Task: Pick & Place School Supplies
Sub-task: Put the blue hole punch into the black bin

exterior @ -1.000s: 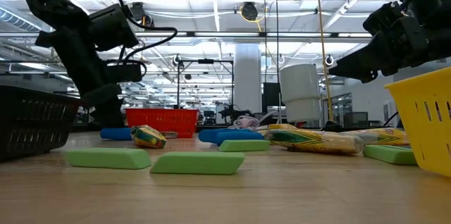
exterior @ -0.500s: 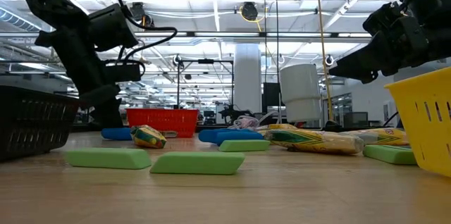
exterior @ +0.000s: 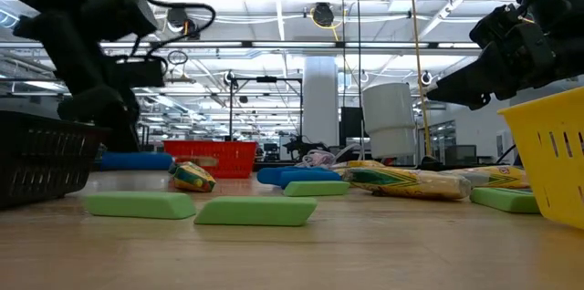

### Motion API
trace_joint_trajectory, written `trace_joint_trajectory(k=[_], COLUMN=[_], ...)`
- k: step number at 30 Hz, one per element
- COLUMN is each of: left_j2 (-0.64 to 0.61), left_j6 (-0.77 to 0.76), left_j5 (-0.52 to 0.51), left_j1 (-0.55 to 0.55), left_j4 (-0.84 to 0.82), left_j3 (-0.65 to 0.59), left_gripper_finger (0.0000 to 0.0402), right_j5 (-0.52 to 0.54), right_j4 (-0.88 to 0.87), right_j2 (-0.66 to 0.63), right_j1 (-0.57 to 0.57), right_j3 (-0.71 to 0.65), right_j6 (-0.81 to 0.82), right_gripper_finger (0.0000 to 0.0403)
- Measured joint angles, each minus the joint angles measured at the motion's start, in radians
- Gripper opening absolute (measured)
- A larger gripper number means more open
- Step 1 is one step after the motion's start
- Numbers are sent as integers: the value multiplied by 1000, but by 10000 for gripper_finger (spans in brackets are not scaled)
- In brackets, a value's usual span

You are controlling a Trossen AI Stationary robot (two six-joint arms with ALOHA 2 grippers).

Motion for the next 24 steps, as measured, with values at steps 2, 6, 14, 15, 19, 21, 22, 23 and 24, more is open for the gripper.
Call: trace_joint_trajectory(k=[2,6,14,15,19,21,22,23,24], left_j2=[-25,-83,-176,-186,-205,-206,-205,-205,-205], left_j6=[1,1,-31,-42,-117,-150,-161,-168,-172], left_j5=[-4,-10,-22,-23,-40,-64,-77,-91,-102], left_j1=[-4,-15,-75,-88,-152,-199,-226,-254,-281], left_j4=[5,-10,-75,-94,-252,-326,-357,-382,-396], left_j3=[0,0,1,3,56,101,124,148,169], left_gripper_finger=[40,40,40,40,40,40,40,40,40], right_j5=[0,0,1,1,1,2,2,2,2], right_j4=[0,-1,-6,-6,-6,-6,-6,-6,-6], right_j2=[0,0,0,0,0,0,0,0,0], right_j1=[0,0,0,0,0,0,0,0,0], right_j3=[0,0,0,0,0,0,0,0,0], right_j6=[0,4,4,4,4,4,5,5,5], right_gripper_finger=[201,201,201,201,201,201,201,201,201])
